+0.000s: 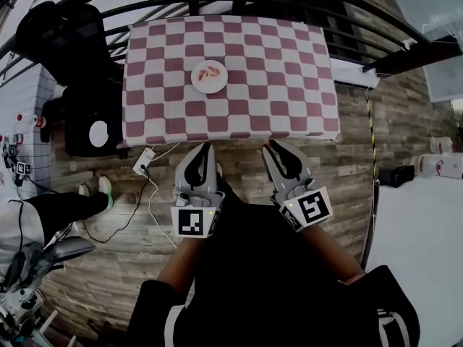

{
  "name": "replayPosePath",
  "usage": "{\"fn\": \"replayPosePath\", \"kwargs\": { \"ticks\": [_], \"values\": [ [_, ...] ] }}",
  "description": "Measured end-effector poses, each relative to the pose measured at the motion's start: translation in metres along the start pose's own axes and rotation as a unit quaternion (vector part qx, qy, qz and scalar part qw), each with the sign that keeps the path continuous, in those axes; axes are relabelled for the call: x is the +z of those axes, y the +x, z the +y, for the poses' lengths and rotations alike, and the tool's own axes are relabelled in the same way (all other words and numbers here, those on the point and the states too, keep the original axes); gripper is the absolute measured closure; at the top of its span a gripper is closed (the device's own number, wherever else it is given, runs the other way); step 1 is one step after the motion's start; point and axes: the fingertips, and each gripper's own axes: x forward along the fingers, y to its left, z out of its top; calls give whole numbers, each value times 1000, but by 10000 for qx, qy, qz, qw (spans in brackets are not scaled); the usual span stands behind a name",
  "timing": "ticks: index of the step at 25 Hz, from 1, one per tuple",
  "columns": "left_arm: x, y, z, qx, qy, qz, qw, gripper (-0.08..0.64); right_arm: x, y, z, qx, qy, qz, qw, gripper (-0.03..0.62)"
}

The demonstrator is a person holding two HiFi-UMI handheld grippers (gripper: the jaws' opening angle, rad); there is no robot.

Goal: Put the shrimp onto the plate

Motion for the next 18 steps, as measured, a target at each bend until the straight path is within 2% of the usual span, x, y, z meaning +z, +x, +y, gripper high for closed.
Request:
{"fn": "replayPosePath", "kwargs": {
  "ticks": [6, 10, 15, 18],
  "values": [
    [1, 27, 44, 80, -17, 97, 9999, 552, 9, 47, -4, 94, 278, 60, 9996, 534],
    [8, 43, 55, 56, 88, -47, 9999, 552, 8, 66, -11, 62, 290, 78, 9995, 534],
    [8, 55, 62, 91, 215, 348, 9991, 552, 10, 89, -14, 47, 430, 78, 9990, 534],
    [15, 64, 77, 217, 110, 201, 9995, 552, 15, 104, -13, 82, 480, 66, 9988, 534]
  ]
}}
